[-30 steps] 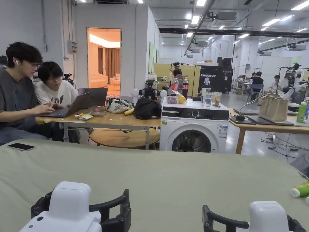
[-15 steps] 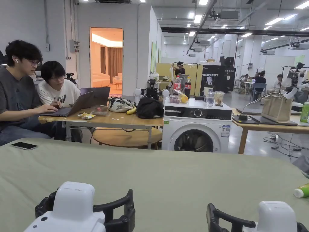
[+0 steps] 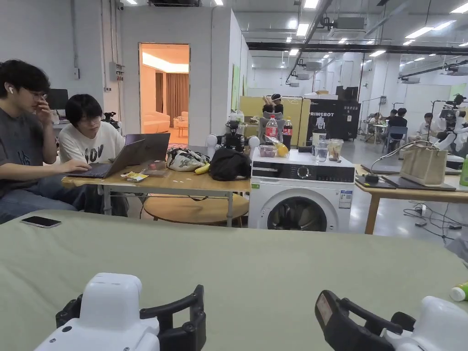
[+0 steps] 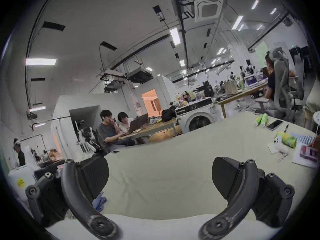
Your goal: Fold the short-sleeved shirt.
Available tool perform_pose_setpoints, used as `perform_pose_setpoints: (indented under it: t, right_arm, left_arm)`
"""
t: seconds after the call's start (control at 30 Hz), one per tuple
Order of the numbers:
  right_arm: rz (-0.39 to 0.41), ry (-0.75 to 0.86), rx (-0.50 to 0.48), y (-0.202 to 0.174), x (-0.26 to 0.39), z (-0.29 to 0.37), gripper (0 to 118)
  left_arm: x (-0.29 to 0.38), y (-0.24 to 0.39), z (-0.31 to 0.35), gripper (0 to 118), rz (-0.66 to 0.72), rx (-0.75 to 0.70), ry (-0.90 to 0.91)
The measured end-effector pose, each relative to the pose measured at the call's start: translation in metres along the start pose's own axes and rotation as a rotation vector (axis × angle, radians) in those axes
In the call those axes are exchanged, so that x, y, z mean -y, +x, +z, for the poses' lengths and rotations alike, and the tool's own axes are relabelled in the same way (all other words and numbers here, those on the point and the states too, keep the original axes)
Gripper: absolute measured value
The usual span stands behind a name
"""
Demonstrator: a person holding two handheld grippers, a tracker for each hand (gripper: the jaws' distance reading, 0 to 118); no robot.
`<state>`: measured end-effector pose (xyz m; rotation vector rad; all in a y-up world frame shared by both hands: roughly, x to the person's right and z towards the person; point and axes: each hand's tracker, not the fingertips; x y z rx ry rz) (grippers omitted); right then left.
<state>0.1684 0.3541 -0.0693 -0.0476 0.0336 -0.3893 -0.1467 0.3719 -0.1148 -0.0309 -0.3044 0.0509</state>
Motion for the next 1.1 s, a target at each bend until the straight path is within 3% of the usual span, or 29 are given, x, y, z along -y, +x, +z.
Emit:
perform_pose_setpoints:
  t: [0.17,0.3,0.4,0.83,1.0,1.1]
  right_arm:
    - [-0.099,-0.045,0.186,0.003,-0.001,-0.009,117]
    - [-0.218,-0.121,0.166,0.015,0.001,-0.015,117]
    - [-0.252,-0.128,0.166,0.016,-0.001,-0.016,117]
    - [-0.188,-0.129,0.153,0.002,-0.003,-0.014,117]
    - [-0.120,-0.121,0.155,-0.003,-0.003,-0.013,117]
    - [-0.129,-0.091,0.132,-0.002,-0.003,-0.010,117]
  left_arm:
    - [-0.001,-0.003,0.000,109,0.064,0.020,0.000]
    - [-0.001,-0.003,-0.001,109,0.072,0.039,-0.007]
    - [-0.001,0.002,-0.001,109,0.038,0.034,-0.012]
    - [-0.001,0.009,-0.002,109,0.018,0.067,-0.028]
    - [0.000,0.010,-0.002,109,0.006,0.067,-0.028]
    - [0.000,0.010,-0.003,109,0.014,0.071,-0.031]
